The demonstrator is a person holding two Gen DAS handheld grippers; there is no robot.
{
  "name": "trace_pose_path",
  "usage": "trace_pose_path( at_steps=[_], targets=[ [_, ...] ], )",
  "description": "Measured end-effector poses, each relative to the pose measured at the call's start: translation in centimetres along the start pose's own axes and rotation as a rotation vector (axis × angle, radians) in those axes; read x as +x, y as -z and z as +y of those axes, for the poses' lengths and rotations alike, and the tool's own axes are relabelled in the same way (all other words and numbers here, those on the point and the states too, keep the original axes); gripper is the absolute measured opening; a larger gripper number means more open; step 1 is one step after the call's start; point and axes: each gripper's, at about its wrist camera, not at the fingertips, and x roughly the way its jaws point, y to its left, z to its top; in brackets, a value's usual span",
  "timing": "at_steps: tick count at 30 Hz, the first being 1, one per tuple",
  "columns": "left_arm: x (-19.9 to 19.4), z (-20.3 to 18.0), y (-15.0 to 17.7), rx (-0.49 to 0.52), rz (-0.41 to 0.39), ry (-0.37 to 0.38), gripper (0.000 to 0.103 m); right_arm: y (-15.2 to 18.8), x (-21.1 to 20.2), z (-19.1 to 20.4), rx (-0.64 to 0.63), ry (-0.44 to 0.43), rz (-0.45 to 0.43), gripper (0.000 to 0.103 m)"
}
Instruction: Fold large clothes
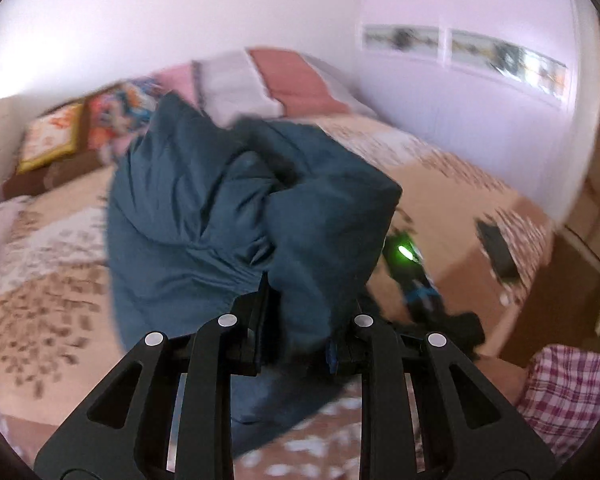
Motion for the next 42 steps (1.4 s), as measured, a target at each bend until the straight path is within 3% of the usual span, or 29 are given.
trace_pose_path(
  at_steps=[4,11,16,19,21,23,26,30,33,36,38,42],
  targets=[
    [3.9,-1.9,1.9,0.002,0.081,0.052,0.025,0.2,-0.6,-1.6,0.041,-0.053,0.014,0.001],
    [6.0,-1.6,3.4,-0.039,0.135,0.081,0.029,1.6,-4.4,-4.8,0.144,-0.152,-0.006,0.0],
    [7.5,-2.8,4.8,-0.014,0.154,0.062,0.035,3.5,-11.2,-6.7,0.134,-0.042,-0.124,0.0],
    [8.0,-3.9,5.3,0.046,0.163,0.059,0.049,3.6,-14.3,-6.5,0.123,0.026,-0.182,0.003],
    [7.7,-4.1,4.8,0.045,0.176,0.087,0.064,3.4,-16.2,-4.8,0.089,0.036,-0.222,0.003],
    [6.4,-3.8,4.0,-0.012,0.19,0.156,0.071,2.8,-17.2,-1.7,0.029,0.051,-0.255,0.003],
    [3.5,-3.1,3.5,-0.071,0.171,0.259,0.074,2.6,-17.8,2.0,-0.069,0.054,-0.273,0.003],
    [-0.6,-1.2,3.8,-0.113,0.136,0.326,0.074,0.6,-15.0,6.0,-0.184,0.044,-0.258,0.003],
    [-2.9,2.2,3.3,-0.192,0.083,0.278,0.074,-0.4,-13.3,9.2,-0.265,0.059,-0.217,0.003],
    [-4.0,6.2,0.9,-0.277,-0.002,0.12,0.065,-0.1,-10.9,10.9,-0.334,0.108,-0.16,0.003],
    [-3.4,7.9,-1.2,-0.307,-0.022,0.064,0.061,0.6,-9.7,11.1,-0.349,0.136,-0.122,0.003],
    [-0.2,8.5,-5.3,-0.308,-0.005,0.042,0.06,1.1,-7.2,9.5,-0.345,0.265,-0.085,0.003]
  ],
)
